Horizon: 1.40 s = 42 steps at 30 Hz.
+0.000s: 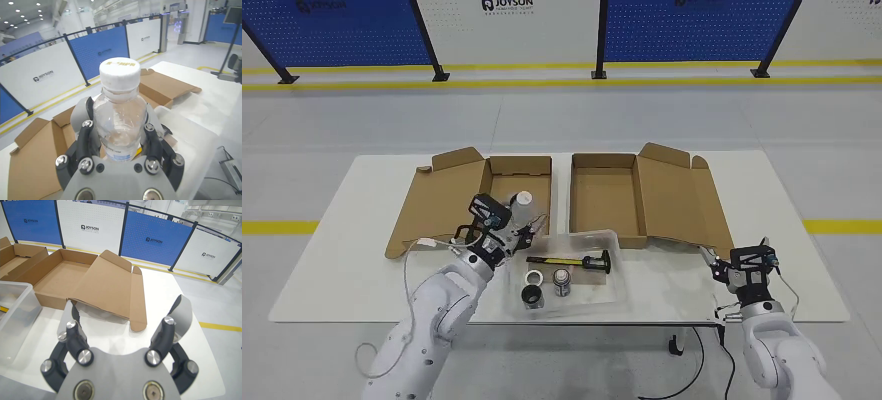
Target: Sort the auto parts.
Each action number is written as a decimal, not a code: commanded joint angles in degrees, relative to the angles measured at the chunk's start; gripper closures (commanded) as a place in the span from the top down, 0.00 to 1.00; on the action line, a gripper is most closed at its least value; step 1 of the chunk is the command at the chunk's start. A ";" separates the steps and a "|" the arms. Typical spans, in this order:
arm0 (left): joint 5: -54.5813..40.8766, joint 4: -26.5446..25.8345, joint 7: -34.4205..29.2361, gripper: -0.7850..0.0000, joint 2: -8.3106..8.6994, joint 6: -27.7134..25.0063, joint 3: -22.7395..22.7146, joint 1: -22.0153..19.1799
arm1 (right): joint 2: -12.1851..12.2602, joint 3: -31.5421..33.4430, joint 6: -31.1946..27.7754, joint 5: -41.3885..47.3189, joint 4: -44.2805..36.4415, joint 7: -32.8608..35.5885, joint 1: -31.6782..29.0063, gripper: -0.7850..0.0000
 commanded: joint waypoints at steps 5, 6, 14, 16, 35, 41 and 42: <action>1.86 2.25 -1.13 0.00 -0.70 8.59 1.20 -2.73 | 0.00 0.00 0.00 0.00 0.00 0.00 0.00 1.00; 1.77 3.03 -1.20 0.00 -0.85 9.45 1.56 -3.27 | 0.00 0.00 0.00 0.00 0.00 0.00 0.00 1.00; 3.18 6.07 -1.97 0.00 -1.49 16.26 2.73 -4.90 | 0.00 0.00 0.00 0.00 0.00 0.00 0.00 1.00; 3.18 6.07 -1.97 0.00 -1.49 16.26 2.73 -4.90 | 0.00 0.00 0.00 0.00 0.00 0.00 0.00 1.00; -3.47 11.20 -2.46 0.00 -2.75 17.92 3.05 -12.36 | 0.00 0.00 0.00 0.00 0.00 0.00 0.00 1.00; -10.98 22.12 -0.37 0.00 -4.28 18.50 5.19 -18.23 | 0.00 0.00 0.00 0.00 0.00 0.00 0.00 1.00; -11.95 24.09 -0.02 0.00 -4.51 18.60 5.48 -19.00 | 0.00 0.00 0.00 0.00 0.00 0.00 0.00 1.00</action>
